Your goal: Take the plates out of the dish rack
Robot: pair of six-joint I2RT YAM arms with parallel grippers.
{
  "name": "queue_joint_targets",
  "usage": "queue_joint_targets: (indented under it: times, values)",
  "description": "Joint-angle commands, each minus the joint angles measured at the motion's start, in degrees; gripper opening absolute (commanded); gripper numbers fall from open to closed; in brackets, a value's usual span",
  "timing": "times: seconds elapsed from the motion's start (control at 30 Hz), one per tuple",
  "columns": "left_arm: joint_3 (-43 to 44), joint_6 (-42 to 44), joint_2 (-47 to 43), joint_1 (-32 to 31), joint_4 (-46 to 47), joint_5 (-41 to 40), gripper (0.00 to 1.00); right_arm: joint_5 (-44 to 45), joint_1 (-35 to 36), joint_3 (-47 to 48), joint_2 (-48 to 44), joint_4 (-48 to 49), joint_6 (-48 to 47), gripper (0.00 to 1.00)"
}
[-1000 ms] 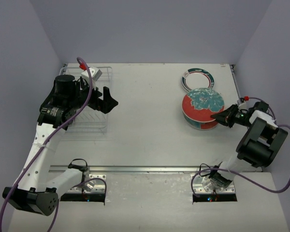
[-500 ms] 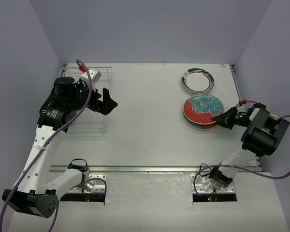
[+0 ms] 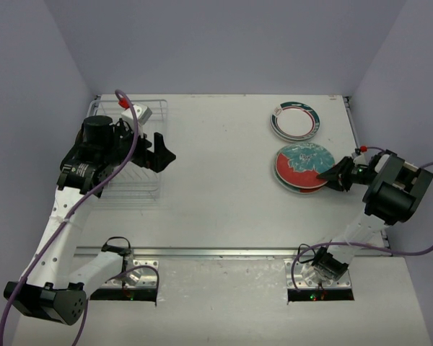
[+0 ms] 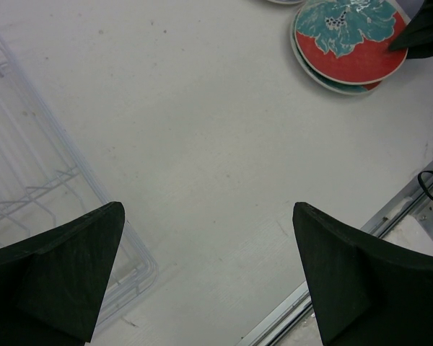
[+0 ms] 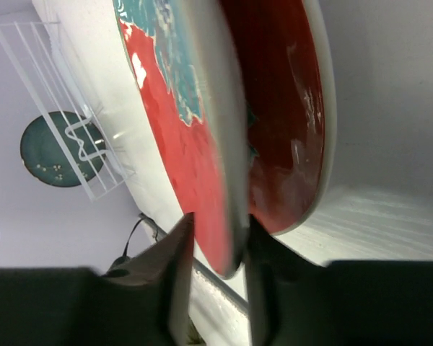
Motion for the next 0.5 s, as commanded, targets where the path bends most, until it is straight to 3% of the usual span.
queue_joint_targets:
  times: [0.0, 0.2, 0.37, 0.47]
  values:
    - [0.4, -0.4, -0.9, -0.3, 2.3, 0.5, 1.00, 1.7, 0.7, 4.2, -1.3, -3.1, -4.1, 0.39]
    - [0.5, -0.4, -0.9, -0.3, 2.0, 0.5, 1.00, 13.5, 3.1, 6.8, -2.4, -6.2, -7.3, 0.56]
    - [0.3, -0.4, -1.0, -0.3, 1.9, 0.5, 1.00, 21.0, 5.6, 9.0, -2.9, -8.0, -9.2, 0.58]
    - [0.3, -0.4, -1.0, -0.3, 1.8, -0.2, 1.00, 26.8, 7.7, 10.2, -3.3, -8.7, -11.0, 0.65]
